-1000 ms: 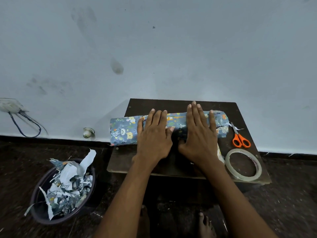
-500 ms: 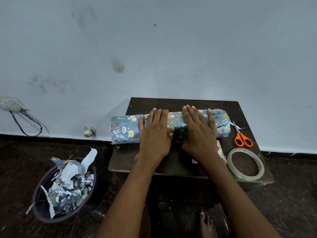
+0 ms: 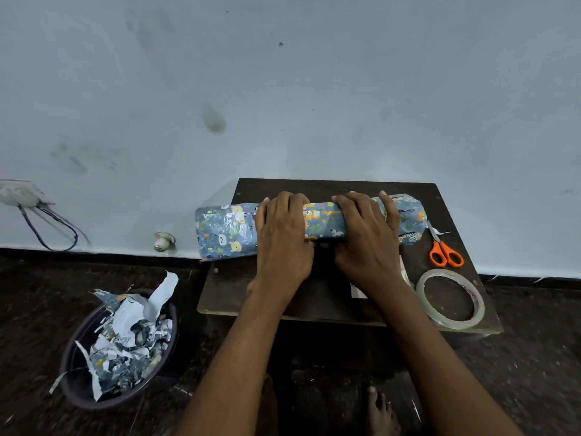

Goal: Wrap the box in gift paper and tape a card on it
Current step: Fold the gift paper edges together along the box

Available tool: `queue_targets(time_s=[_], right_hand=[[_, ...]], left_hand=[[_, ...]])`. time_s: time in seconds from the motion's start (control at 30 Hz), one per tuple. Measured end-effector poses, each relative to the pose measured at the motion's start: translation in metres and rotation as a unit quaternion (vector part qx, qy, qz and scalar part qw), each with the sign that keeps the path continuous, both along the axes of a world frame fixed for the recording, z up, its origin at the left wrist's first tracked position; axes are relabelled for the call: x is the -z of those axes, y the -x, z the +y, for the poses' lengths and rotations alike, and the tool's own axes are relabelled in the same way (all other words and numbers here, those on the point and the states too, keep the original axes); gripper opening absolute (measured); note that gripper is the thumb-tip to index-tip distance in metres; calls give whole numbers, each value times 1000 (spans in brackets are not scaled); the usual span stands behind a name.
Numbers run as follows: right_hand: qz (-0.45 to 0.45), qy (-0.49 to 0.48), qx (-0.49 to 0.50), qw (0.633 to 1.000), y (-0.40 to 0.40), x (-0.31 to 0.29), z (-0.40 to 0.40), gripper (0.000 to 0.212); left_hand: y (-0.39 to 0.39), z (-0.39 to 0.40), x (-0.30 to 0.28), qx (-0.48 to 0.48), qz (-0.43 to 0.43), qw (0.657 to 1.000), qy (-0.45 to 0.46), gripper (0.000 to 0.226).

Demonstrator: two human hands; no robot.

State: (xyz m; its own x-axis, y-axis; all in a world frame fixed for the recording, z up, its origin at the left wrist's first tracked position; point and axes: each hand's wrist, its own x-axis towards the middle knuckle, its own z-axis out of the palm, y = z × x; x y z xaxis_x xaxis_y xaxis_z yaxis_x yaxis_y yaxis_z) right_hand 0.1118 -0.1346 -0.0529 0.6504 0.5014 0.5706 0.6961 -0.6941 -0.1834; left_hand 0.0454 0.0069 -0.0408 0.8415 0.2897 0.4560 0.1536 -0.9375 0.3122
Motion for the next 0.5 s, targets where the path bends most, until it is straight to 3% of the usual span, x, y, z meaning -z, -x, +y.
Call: queue_targets(time_s=[0.17, 0.5], right_hand=[[-4, -24, -18, 1000, 0, 5, 3, 57], [13, -28, -7, 999, 2, 10, 5, 64]], left_hand=[[-1, 0, 2, 15, -7, 1000, 7, 62], [4, -2, 0, 46, -5, 996, 70, 61]])
